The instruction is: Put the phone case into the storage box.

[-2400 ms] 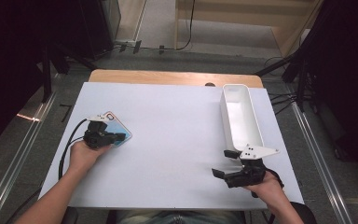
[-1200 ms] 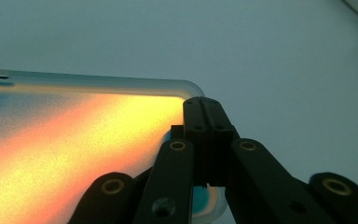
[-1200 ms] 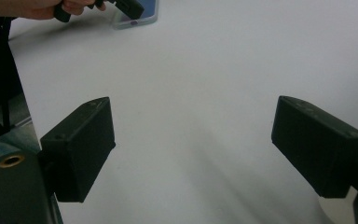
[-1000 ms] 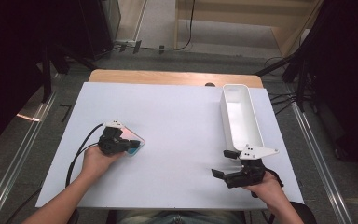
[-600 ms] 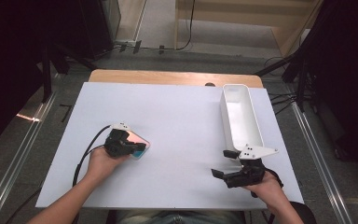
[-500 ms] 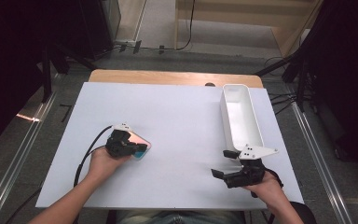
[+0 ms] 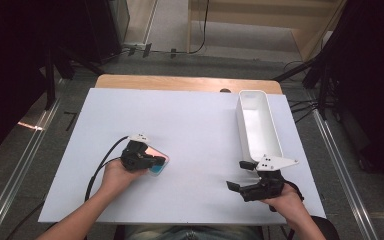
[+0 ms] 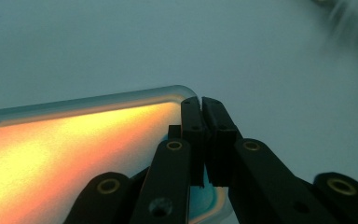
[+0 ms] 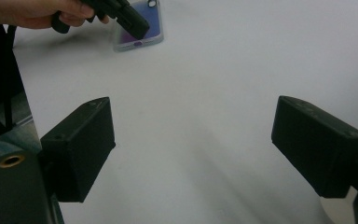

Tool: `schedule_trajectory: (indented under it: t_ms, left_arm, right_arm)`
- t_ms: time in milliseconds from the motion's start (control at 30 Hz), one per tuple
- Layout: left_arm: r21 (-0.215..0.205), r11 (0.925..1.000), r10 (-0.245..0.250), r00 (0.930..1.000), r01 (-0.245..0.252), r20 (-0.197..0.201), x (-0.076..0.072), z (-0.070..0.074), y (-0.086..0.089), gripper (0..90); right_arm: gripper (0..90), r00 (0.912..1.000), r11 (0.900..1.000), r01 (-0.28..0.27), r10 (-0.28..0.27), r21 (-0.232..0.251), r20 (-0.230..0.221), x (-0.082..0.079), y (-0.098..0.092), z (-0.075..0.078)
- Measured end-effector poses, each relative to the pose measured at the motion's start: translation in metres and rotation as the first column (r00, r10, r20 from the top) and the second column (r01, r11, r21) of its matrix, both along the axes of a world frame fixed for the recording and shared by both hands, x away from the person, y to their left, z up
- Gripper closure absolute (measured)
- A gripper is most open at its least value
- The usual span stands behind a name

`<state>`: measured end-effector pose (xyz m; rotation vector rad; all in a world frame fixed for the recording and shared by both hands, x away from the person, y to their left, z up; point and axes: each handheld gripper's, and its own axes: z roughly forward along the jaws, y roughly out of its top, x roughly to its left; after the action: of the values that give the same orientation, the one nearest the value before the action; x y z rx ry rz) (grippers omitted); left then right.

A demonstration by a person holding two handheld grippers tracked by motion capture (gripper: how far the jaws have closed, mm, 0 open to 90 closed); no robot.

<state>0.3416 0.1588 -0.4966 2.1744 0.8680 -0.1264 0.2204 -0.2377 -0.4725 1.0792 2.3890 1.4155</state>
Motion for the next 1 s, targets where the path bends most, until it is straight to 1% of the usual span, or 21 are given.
schedule_trajectory:
  t_ms: [67,133,167,233,300,333,400,433,467,500,533,600,667,700,733,767,800,933,1000]
  left_arm:
    - [-0.016,0.9998,0.015,0.9999,-0.015,0.007,0.000,0.003,0.003,85.0]
    - [-0.024,0.9997,0.010,0.9998,-0.010,0.018,0.000,0.006,0.004,83.8]
    - [-0.020,0.9998,0.005,0.9997,-0.004,0.026,-0.001,0.008,0.005,82.9]
    - [-0.031,0.9995,-0.002,0.9997,0.003,0.025,-0.002,0.011,0.006,80.0]
    - [-0.047,0.9989,0.001,0.9998,0.000,0.021,-0.003,0.015,0.009,75.6]
    - [-0.062,0.9981,-0.003,0.9999,0.004,0.016,-0.004,0.018,0.010,72.7]
    - [-0.074,0.9972,-0.003,1.0000,0.003,0.006,-0.004,0.021,0.013,65.8]
    - [-0.087,0.9962,-0.002,1.0000,0.002,-0.002,-0.005,0.022,0.014,61.9]
    - [-0.086,0.9963,-0.011,0.9999,0.010,-0.003,-0.006,0.024,0.015,58.3]
    - [-0.086,0.9962,-0.015,0.9999,0.015,0.004,-0.008,0.025,0.015,54.6]
    - [-0.094,0.9953,-0.023,0.9997,0.024,0.014,-0.011,0.026,0.015,51.3]
    - [-0.109,0.9934,-0.035,0.9991,0.037,0.024,-0.014,0.029,0.017,50.0]
    - [-0.124,0.9915,-0.037,0.9993,0.038,0.013,-0.017,0.031,0.018,46.0]
    - [-0.129,0.9908,-0.041,0.9991,0.041,0.010,-0.019,0.031,0.019,45.8]
    - [-0.129,0.9907,-0.043,0.9990,0.045,0.014,-0.021,0.032,0.019,45.8]
    - [-0.120,0.9915,-0.047,0.9987,0.050,0.021,-0.022,0.033,0.020,45.5]
    - [-0.120,0.9915,-0.047,0.9984,0.051,0.030,-0.024,0.034,0.020,43.3]
    - [-0.136,0.9892,-0.049,0.9981,0.054,0.038,-0.029,0.037,0.022,40.6]
    - [-0.139,0.9884,-0.055,0.9975,0.061,0.045,-0.031,0.038,0.024,40.5]
  right_arm:
    - [11.9,1.0000,1.000,0.000,0.000,0.000,0.001,0.000,0.000,0.000]
    - [11.8,1.0000,1.000,0.000,0.000,-0.001,0.000,0.000,0.000,0.000]
    - [11.8,1.0000,1.000,-0.001,0.001,-0.002,0.002,0.000,0.000,0.000]
    - [11.8,1.0000,1.000,0.000,0.000,-0.001,0.002,0.000,0.000,0.000]
    - [11.8,1.0000,1.000,0.001,-0.001,-0.001,0.002,0.000,0.000,0.000]
    - [11.8,1.0000,1.000,0.000,0.000,-0.001,0.001,0.000,0.000,0.000]
    - [11.8,1.0000,1.000,0.001,-0.001,0.001,-0.001,0.000,0.000,0.000]
    - [11.8,1.0000,1.000,0.001,-0.001,-0.001,-0.001,0.000,0.000,0.000]
    - [11.9,1.0000,1.000,0.002,-0.002,-0.002,-0.002,0.000,0.000,0.000]
    - [11.8,1.0000,1.000,0.001,-0.001,-0.002,-0.003,0.000,0.000,0.000]
    - [11.8,1.0000,1.000,0.001,-0.001,-0.003,-0.003,0.000,0.000,0.000]
    - [11.8,1.0000,1.000,0.002,-0.002,-0.003,-0.004,0.000,0.000,0.000]
    - [11.9,1.0000,1.000,0.001,-0.001,-0.003,-0.005,0.000,0.000,0.000]
    - [11.8,1.0000,1.000,0.001,-0.001,-0.003,-0.005,0.000,0.000,0.000]
    - [11.8,1.0000,1.000,0.001,-0.001,-0.004,-0.003,0.000,0.000,0.000]
    - [11.8,1.0000,1.000,0.001,-0.001,-0.004,-0.004,0.000,0.000,0.000]
    - [11.9,1.0000,1.000,0.001,-0.001,-0.005,-0.003,0.000,0.000,0.000]
    - [11.8,1.0000,1.000,0.002,-0.002,-0.003,-0.005,0.000,0.000,0.000]
    - [11.8,1.0000,1.000,0.000,0.000,-0.005,0.000,0.000,0.000,0.000]
